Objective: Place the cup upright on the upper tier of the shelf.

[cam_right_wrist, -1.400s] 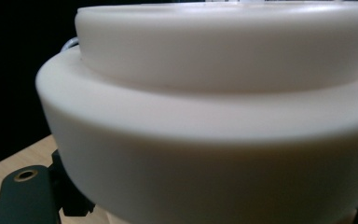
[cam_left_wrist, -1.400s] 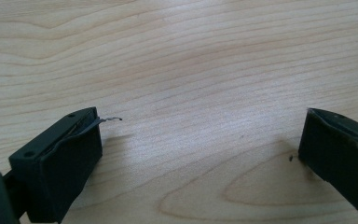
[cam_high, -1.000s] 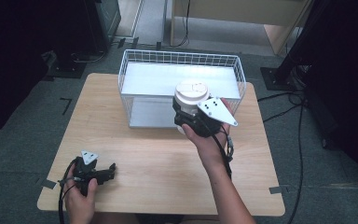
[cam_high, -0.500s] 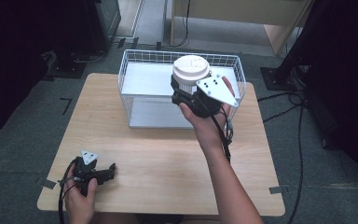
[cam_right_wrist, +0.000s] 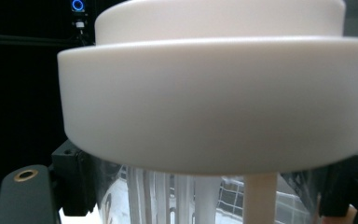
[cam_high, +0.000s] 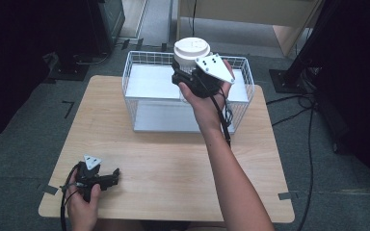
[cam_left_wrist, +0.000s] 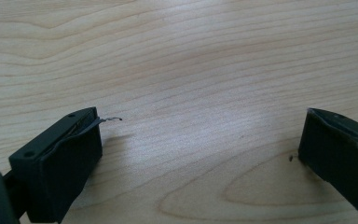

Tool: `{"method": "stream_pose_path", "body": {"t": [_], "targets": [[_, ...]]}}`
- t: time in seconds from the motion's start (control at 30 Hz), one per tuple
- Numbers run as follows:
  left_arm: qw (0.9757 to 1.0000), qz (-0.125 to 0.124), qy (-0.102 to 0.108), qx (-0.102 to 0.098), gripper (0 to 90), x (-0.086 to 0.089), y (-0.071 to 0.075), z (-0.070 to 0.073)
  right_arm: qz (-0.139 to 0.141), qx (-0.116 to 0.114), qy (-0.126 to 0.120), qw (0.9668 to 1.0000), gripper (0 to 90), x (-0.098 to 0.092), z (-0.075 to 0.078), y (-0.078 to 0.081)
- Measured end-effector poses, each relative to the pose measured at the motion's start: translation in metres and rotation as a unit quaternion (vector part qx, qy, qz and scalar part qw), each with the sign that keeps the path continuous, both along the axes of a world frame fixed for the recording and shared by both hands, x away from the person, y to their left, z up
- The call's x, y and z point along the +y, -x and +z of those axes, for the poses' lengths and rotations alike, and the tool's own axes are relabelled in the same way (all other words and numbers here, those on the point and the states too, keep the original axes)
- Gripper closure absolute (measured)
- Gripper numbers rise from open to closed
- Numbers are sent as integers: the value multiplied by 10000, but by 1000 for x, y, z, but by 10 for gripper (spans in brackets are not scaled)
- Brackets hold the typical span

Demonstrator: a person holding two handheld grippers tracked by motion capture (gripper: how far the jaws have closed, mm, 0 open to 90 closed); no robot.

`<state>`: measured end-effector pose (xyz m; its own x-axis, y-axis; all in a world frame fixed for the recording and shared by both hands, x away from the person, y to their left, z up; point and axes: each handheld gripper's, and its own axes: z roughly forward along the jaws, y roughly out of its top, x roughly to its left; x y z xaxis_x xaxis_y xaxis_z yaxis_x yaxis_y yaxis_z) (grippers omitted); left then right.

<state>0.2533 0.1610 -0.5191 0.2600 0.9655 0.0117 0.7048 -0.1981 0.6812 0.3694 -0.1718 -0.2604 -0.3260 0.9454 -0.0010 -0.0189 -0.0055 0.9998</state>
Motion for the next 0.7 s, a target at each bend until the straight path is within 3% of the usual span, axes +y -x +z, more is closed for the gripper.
{"method": "stream_pose_path", "body": {"t": [0.27,0.57,0.7], "targets": [[10000,2,0,-10,0,0,0,0,-155,197,-200,9995,159,-1,-9,-27],[10000,1,-4,-7,0,0,0,0,-344,278,-41,9990,158,3,-14,-51],[10000,4,-1,-16,0,0,0,0,-395,314,-230,9985,158,2,-13,-62]]}}
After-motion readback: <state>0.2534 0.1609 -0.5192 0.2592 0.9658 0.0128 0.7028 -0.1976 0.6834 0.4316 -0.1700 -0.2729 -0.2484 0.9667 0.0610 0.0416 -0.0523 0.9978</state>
